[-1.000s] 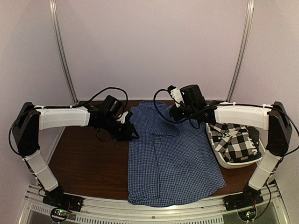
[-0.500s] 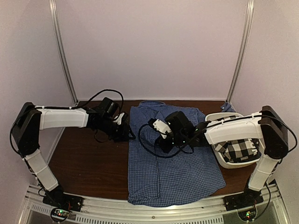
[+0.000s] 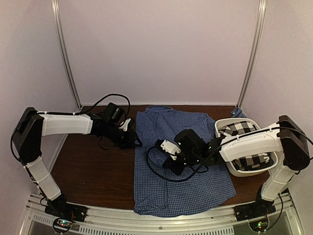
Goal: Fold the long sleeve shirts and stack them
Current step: Fold the sleeve at the center of the board.
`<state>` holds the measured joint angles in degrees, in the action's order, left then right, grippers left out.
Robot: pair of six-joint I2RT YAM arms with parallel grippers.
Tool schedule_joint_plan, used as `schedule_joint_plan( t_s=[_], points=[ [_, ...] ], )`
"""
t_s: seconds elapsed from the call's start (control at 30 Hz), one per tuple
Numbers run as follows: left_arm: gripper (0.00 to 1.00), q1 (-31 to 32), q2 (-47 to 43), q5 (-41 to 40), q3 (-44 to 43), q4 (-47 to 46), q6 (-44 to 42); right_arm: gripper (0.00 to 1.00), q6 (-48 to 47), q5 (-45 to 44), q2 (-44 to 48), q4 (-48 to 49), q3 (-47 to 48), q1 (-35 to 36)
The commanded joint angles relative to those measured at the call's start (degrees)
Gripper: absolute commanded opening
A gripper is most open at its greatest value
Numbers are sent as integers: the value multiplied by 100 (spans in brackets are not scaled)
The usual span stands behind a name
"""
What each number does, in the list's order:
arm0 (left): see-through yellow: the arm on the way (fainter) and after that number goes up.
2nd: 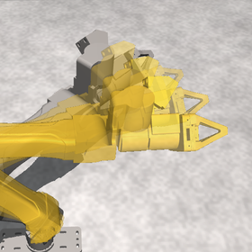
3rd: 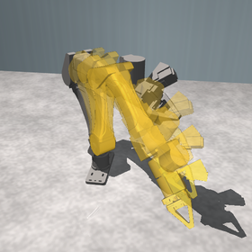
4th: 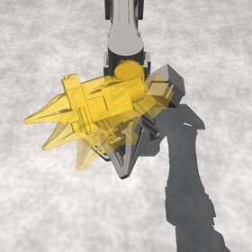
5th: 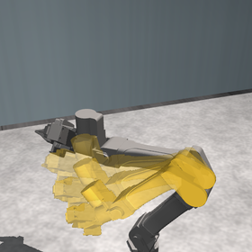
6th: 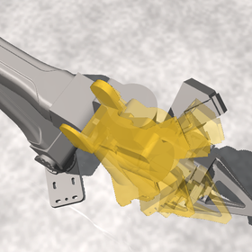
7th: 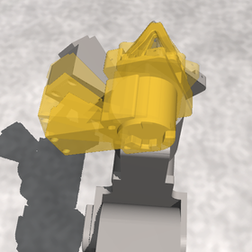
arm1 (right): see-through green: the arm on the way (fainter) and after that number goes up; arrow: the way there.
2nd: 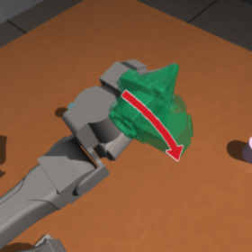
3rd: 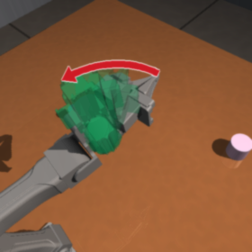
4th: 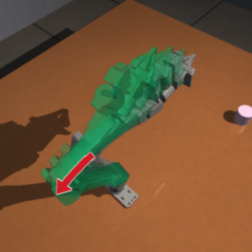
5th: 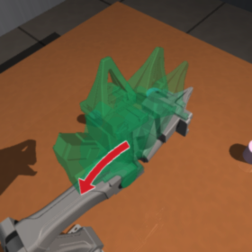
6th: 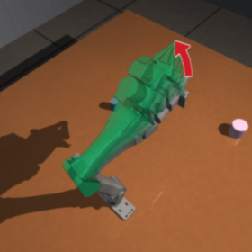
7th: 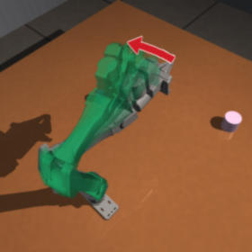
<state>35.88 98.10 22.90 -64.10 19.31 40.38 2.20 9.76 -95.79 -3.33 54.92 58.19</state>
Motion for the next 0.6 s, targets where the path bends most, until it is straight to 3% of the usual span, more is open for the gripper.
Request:
schedule_joint_plan(
  t_s=[0.0,0.2,0.27,0.4,0.57],
  points=[
    [44,-28,80,175,64,-238,-197,22,127,193,325,-72,-190,215],
    [46,16,110,390,72,-277,-398,57,246,28,755,-235,-307,280],
    [47,68,95,398,80,-279,-431,64,346,-270,891,-305,-284,230],
    [47,178,124,405,139,-349,-420,67,607,-449,749,-362,-62,-57],
    [46,409,137,199,190,-166,-452,65,824,-228,230,-561,378,-75]
  ],
)
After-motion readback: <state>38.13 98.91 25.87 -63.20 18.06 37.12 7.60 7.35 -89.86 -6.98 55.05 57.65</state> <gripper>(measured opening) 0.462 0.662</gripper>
